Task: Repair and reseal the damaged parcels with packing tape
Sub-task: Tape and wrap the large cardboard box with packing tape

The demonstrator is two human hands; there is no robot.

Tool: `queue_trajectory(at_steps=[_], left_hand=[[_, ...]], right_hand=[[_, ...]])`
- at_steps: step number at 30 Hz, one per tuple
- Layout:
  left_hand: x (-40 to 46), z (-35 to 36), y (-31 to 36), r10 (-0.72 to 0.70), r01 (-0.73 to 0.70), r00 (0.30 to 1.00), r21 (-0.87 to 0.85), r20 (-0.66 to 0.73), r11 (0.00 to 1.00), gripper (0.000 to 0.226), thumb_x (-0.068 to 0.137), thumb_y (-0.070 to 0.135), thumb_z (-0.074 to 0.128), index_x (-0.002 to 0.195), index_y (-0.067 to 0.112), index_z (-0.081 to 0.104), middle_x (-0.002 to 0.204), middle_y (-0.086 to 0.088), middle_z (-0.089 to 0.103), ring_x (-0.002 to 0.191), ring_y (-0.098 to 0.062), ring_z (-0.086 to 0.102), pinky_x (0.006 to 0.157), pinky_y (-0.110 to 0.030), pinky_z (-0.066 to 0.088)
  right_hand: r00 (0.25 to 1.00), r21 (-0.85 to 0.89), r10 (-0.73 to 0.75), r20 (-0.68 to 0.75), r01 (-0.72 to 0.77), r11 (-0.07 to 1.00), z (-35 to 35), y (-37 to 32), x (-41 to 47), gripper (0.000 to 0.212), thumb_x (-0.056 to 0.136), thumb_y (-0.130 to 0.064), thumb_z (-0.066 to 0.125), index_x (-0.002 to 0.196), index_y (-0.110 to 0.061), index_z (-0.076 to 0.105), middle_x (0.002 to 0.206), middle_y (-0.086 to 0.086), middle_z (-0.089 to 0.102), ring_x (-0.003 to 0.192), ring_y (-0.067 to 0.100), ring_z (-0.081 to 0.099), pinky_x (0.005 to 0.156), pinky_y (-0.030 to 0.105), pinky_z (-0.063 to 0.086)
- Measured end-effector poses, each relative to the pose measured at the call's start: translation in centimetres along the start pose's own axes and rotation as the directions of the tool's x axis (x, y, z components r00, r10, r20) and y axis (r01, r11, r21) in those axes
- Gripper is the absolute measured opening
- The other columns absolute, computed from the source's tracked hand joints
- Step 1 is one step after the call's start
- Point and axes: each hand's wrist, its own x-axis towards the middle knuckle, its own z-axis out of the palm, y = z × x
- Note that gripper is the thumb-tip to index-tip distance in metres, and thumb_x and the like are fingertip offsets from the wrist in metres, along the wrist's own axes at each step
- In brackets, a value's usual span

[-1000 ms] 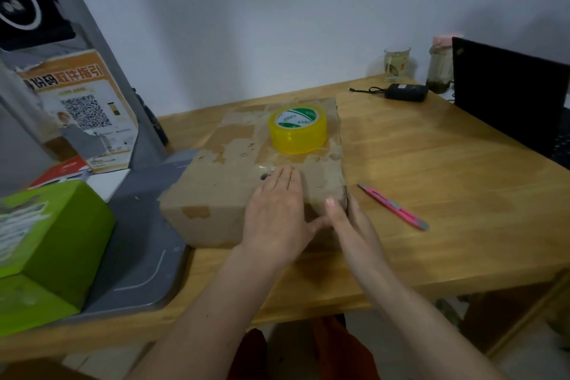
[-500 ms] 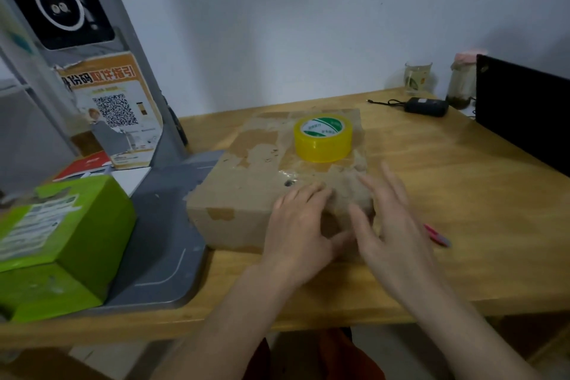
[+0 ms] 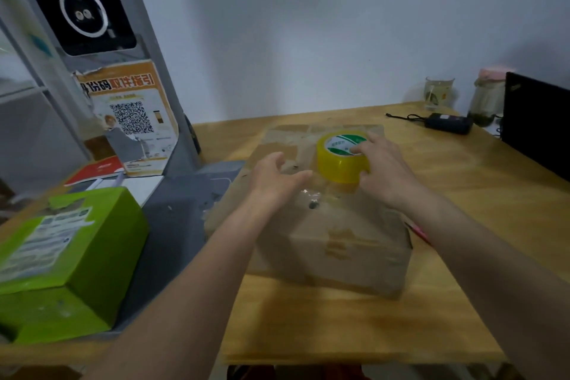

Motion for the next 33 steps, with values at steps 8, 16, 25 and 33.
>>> queue_trajectory(at_steps=[8,16,25,33], left_hand=[[2.7,2.4,0.1,0.078,-0.079,0.997,-0.111,-0.016,0.991,0.014,0.08,0.018,0.08,0.072,0.027,0.073,0.089,0.006,0.074,0.09,-0.012,0.068,0.093,-0.038,0.054],[1.1,2.3,2.0,0.27,-0.284,0.949,-0.072,-0.163,0.956,0.018,0.082,0.02,0.077,0.069,0.031,0.07,0.091,0.01,0.069,0.086,-0.005,0.062,0.085,-0.023,0.05],[-3.9,-3.2,9.1,0.385,-0.397,0.915,-0.091,-0.123,0.913,0.01,0.082,0.017,0.077,0.072,0.014,0.074,0.075,0.003,0.073,0.077,-0.014,0.07,0.081,-0.031,0.058],[-7.5,-5.7,9.5,0.279,-0.146,0.957,-0.708,0.075,0.691,0.016,0.091,0.006,0.063,0.077,0.0,0.069,0.07,-0.008,0.072,0.06,-0.011,0.067,0.062,-0.021,0.059]], right_hand=[[0.999,-0.072,-0.031,0.043,0.035,0.997,0.0,1.7,1.3,0.054,0.083,-0.003,0.063,0.133,-0.018,0.047,0.159,0.006,0.014,0.146,0.023,0.008,0.116,0.038,0.016],[0.991,-0.049,-0.073,0.116,0.079,0.996,-0.8,2.1,1.4,0.049,0.075,-0.012,0.076,0.105,-0.021,0.039,0.159,0.004,0.006,0.145,0.025,0.015,0.107,0.036,0.034],[0.958,0.351,-0.201,-0.206,0.264,0.898,-3.5,1.6,-3.5,0.064,0.076,-0.009,0.07,0.128,-0.025,0.038,0.132,-0.01,0.044,0.12,0.014,0.047,0.099,0.038,0.045],[0.973,0.986,0.197,-0.12,0.14,-0.088,-3.2,-1.7,-8.0,0.053,0.076,-0.026,0.07,0.125,-0.014,0.055,0.116,0.009,0.068,0.104,0.024,0.067,0.081,0.045,0.057]])
